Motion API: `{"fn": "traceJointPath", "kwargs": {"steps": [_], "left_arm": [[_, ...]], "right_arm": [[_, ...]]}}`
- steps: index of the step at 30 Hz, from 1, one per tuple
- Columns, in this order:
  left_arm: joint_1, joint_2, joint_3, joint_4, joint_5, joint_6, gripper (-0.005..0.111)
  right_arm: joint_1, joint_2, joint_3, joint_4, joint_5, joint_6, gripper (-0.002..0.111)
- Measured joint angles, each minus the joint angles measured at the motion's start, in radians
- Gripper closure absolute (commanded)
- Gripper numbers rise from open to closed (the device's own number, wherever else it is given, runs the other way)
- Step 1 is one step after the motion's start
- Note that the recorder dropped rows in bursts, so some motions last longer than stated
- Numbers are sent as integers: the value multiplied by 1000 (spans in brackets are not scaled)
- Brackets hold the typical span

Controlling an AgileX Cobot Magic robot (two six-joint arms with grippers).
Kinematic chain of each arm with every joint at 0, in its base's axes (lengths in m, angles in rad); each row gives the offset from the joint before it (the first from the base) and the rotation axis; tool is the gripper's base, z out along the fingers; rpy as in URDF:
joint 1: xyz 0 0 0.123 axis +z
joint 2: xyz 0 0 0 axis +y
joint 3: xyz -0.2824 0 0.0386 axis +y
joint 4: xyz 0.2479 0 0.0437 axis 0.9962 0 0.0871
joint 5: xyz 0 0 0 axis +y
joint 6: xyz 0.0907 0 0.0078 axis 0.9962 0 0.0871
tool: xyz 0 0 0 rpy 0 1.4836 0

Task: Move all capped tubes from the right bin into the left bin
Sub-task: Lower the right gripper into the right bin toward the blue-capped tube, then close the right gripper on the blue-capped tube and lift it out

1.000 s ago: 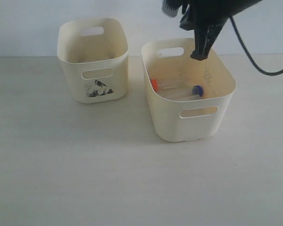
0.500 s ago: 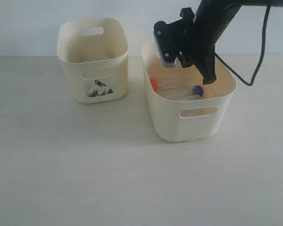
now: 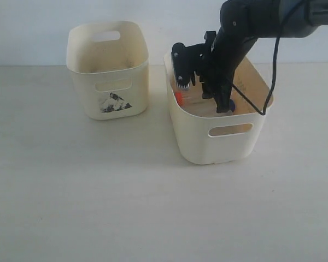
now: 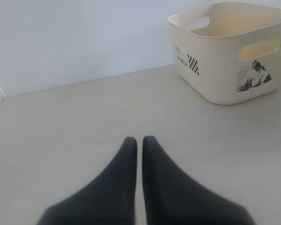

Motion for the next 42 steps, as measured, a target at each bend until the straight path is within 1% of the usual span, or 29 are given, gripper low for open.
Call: {"fn": "traceJointPath", "kwargs": {"steps": [12, 30, 32, 33, 36, 42], "left_arm": [[0, 0, 0, 0, 0, 0, 102], [0, 0, 0, 0, 0, 0, 102], [0, 0, 0, 0, 0, 0, 102], [0, 0, 0, 0, 0, 0, 102], [0, 0, 0, 0, 0, 0, 102], [0, 0, 0, 0, 0, 0, 102]], "right_arm": [[0, 66, 0, 3, -16, 88, 65], [-3, 153, -4, 15, -39, 98, 66], [-3, 157, -7, 14, -42, 105, 73], [-3, 158, -7, 12, -43, 110, 78], [-3, 159, -9, 10, -48, 116, 107], [-3, 159, -9, 8, -50, 120, 108]]}}
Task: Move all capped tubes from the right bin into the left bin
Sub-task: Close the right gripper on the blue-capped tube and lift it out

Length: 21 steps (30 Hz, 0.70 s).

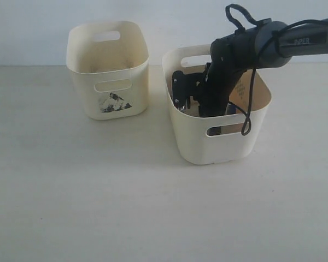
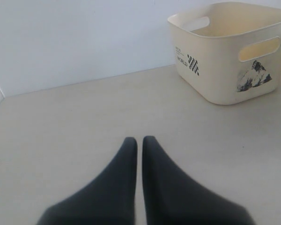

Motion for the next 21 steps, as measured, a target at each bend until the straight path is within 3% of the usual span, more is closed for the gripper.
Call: {"fn": "traceJointPath", "kwargs": {"steps": [13, 21], "left_arm": [[0, 0, 0, 0, 0, 0, 102], [0, 0, 0, 0, 0, 0, 102]], "right_arm": [[0, -219, 8, 28, 117, 19, 108], [0, -383, 8, 92, 59, 71, 108]]}}
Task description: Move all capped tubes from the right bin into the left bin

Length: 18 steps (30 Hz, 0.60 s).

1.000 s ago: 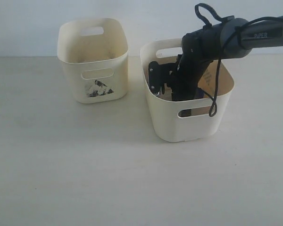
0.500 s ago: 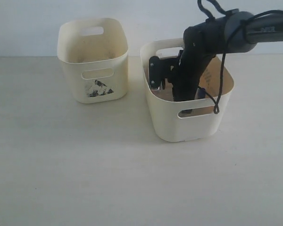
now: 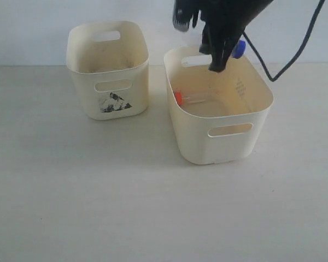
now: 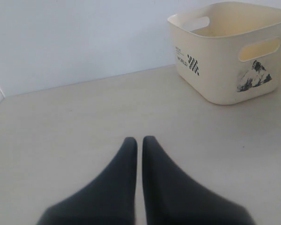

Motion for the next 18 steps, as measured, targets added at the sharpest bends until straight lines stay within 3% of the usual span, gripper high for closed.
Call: {"fn": "traceJointPath", "kwargs": {"steps": [4, 10, 18], "left_arm": [[0, 0, 0, 0, 0, 0, 102], [0, 0, 0, 0, 0, 0, 102], [0, 0, 0, 0, 0, 0, 102]], "right_arm": [[0, -49, 0, 148, -61, 113, 108], [0, -37, 0, 612, -153, 157, 108], [29, 66, 0, 1240, -223, -124, 108]]}}
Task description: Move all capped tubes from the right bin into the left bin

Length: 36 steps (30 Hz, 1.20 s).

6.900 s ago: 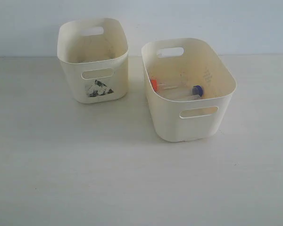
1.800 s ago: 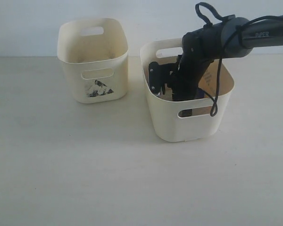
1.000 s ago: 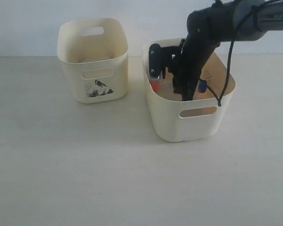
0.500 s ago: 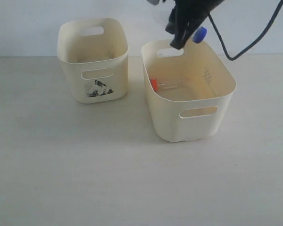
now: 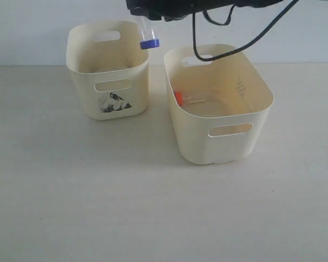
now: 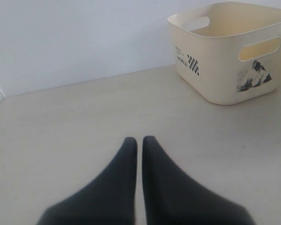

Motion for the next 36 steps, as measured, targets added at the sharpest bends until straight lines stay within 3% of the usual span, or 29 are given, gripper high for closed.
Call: {"fn": "traceJointPath", "kwargs": {"steps": [5, 9, 14, 19, 24, 30, 36], "left_arm": [[0, 0, 0, 0, 0, 0, 102], [0, 0, 0, 0, 0, 0, 102], [0, 0, 0, 0, 0, 0, 102], [0, 0, 0, 0, 0, 0, 102], [0, 0, 0, 0, 0, 0, 102], [0, 0, 0, 0, 0, 0, 102], [0, 0, 0, 0, 0, 0, 102]], "right_arm": [[24, 43, 0, 200, 125, -235, 108], [60, 43, 0, 311, 124, -393, 108], [121, 43, 0, 418, -15, -578, 108], [172, 43, 0, 435, -289, -626, 108], [170, 43, 0, 434, -344, -639, 108], [106, 43, 0, 423, -57, -646, 108], [-71, 43, 0, 379, 287, -508, 108]]}}
